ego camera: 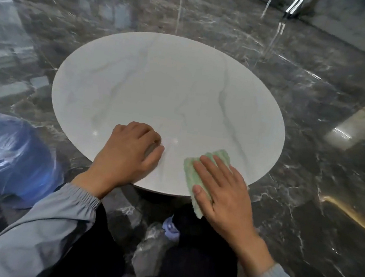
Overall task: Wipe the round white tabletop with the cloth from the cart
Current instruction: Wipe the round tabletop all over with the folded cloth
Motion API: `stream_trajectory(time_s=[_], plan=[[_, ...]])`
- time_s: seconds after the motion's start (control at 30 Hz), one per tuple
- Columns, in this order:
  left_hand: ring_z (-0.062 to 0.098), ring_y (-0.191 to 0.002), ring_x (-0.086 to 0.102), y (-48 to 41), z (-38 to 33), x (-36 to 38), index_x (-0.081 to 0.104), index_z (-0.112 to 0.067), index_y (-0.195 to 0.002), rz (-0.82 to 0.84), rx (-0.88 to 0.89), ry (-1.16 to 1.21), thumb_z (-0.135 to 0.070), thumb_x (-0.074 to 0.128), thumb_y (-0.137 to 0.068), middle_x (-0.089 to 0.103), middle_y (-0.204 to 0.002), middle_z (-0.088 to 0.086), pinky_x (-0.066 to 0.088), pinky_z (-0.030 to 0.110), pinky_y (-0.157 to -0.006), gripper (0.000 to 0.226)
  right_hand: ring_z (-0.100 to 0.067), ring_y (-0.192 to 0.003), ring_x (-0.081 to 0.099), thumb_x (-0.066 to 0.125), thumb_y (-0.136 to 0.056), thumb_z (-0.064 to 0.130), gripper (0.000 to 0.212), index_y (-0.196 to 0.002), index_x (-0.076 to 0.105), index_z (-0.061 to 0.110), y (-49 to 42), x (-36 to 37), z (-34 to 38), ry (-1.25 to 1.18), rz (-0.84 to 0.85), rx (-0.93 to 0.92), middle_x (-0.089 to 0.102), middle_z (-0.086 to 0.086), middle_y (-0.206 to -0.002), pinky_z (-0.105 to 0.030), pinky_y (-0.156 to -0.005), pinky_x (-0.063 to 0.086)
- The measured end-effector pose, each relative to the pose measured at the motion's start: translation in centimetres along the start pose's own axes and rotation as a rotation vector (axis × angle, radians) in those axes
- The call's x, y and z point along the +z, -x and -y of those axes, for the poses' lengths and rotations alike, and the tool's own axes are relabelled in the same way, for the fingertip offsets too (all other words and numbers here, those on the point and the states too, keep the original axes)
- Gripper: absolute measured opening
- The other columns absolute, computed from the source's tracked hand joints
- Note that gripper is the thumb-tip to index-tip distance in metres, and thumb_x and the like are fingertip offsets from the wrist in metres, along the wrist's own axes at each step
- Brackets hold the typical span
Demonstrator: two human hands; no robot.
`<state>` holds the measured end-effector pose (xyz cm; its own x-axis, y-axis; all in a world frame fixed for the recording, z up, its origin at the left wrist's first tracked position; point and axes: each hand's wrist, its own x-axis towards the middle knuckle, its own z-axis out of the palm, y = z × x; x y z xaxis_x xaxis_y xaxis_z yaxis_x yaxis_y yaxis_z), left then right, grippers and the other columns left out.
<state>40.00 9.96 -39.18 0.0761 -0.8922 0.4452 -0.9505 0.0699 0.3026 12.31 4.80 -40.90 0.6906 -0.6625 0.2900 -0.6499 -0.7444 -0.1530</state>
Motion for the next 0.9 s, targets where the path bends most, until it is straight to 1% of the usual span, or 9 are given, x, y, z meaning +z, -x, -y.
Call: stream_trajectory(time_s=[0.13,0.2,0.27,0.37,0.47,0.53,0.63,0.77,0.9], plan=[[0.022,-0.104,0.057,0.1,-0.1,0.0,0.068,-0.026,-0.102,0.029,-0.013,-0.029,-0.045,0.052,-0.097,0.063,-0.107,-0.007,0.038,0.040,-0.084,0.025,-0.004,-0.156,0.019,0.030,-0.108,0.047,0.051,-0.155,0.044,0.036,-0.3,-2.0,-6.7,-0.050,0.027,0.270,0.036,0.016,-0.164,-0.044,-0.125,0.020],[0.021,-0.104,0.056,0.2,-0.2,0.1,0.067,-0.027,-0.102,0.038,-0.026,-0.034,-0.047,0.052,-0.097,0.062,-0.106,-0.008,0.037,0.040,-0.085,0.025,-0.006,-0.157,0.013,0.024,-0.107,0.047,0.054,-0.158,0.038,0.037,-1.0,-2.3,-7.4,-0.024,0.056,0.372,0.031,0.015,-0.167,-0.041,-0.128,0.009],[0.021,-0.104,0.055,0.1,-0.2,0.1,0.066,-0.027,-0.102,0.038,-0.035,-0.036,-0.047,0.053,-0.097,0.062,-0.106,-0.008,0.038,0.041,-0.085,0.025,-0.014,-0.159,0.012,0.018,-0.106,0.045,0.058,-0.159,0.037,0.033,-1.5,-1.8,-5.6,0.040,0.049,0.364,0.032,0.011,-0.167,-0.045,-0.128,0.007],[0.023,-0.105,0.056,0.1,-0.2,0.3,0.066,-0.027,-0.103,0.041,-0.035,-0.046,-0.048,0.053,-0.096,0.062,-0.108,-0.007,0.038,0.042,-0.086,0.025,-0.021,-0.159,0.015,0.016,-0.107,0.044,0.059,-0.161,0.036,0.030,-1.3,-0.6,0.1,0.075,0.071,0.299,0.031,0.010,-0.167,-0.051,-0.127,0.012],[0.025,-0.104,0.056,0.2,-0.2,0.4,0.067,-0.026,-0.104,0.048,-0.031,-0.070,-0.047,0.053,-0.095,0.062,-0.109,-0.005,0.038,0.043,-0.085,0.027,-0.024,-0.158,0.019,0.021,-0.107,0.047,0.058,-0.160,0.038,0.029,-0.9,0.6,4.3,0.094,0.080,0.221,0.033,0.007,-0.167,-0.052,-0.126,0.013],[0.026,-0.104,0.056,0.1,-0.1,0.3,0.067,-0.025,-0.104,0.047,-0.035,-0.074,-0.046,0.055,-0.094,0.062,-0.108,-0.004,0.038,0.044,-0.084,0.026,-0.021,-0.158,0.020,0.028,-0.106,0.049,0.056,-0.158,0.041,0.032,-0.9,0.5,4.3,0.075,0.079,0.158,0.036,0.010,-0.166,-0.049,-0.126,0.016],[0.026,-0.105,0.056,0.2,-0.1,0.2,0.067,-0.026,-0.105,0.059,-0.045,-0.070,-0.045,0.055,-0.094,0.062,-0.109,-0.004,0.040,0.044,-0.085,0.025,-0.012,-0.156,0.022,0.033,-0.104,0.054,0.056,-0.156,0.043,0.037,-1.0,-0.9,1.3,0.007,0.091,0.157,0.038,0.015,-0.164,-0.040,-0.123,0.019],[0.024,-0.108,0.055,0.2,-0.1,0.0,0.066,-0.027,-0.106,0.089,-0.051,-0.056,-0.046,0.053,-0.095,0.061,-0.111,-0.006,0.041,0.044,-0.088,0.025,-0.004,-0.157,0.010,0.024,-0.100,0.061,0.063,-0.159,0.033,0.043,-2.4,-2.3,-6.5,-0.052,0.162,0.372,0.025,0.021,-0.167,-0.039,-0.126,0.010],[0.023,-0.106,0.055,0.2,0.0,0.1,0.065,-0.028,-0.105,0.080,-0.043,-0.068,-0.046,0.052,-0.095,0.061,-0.111,-0.007,0.040,0.042,-0.086,0.025,-0.008,-0.158,0.007,0.016,-0.098,0.059,0.074,-0.163,0.027,0.024,-5.0,-2.8,-13.6,-0.120,0.172,0.527,0.023,0.006,-0.171,-0.040,-0.129,0.000]])
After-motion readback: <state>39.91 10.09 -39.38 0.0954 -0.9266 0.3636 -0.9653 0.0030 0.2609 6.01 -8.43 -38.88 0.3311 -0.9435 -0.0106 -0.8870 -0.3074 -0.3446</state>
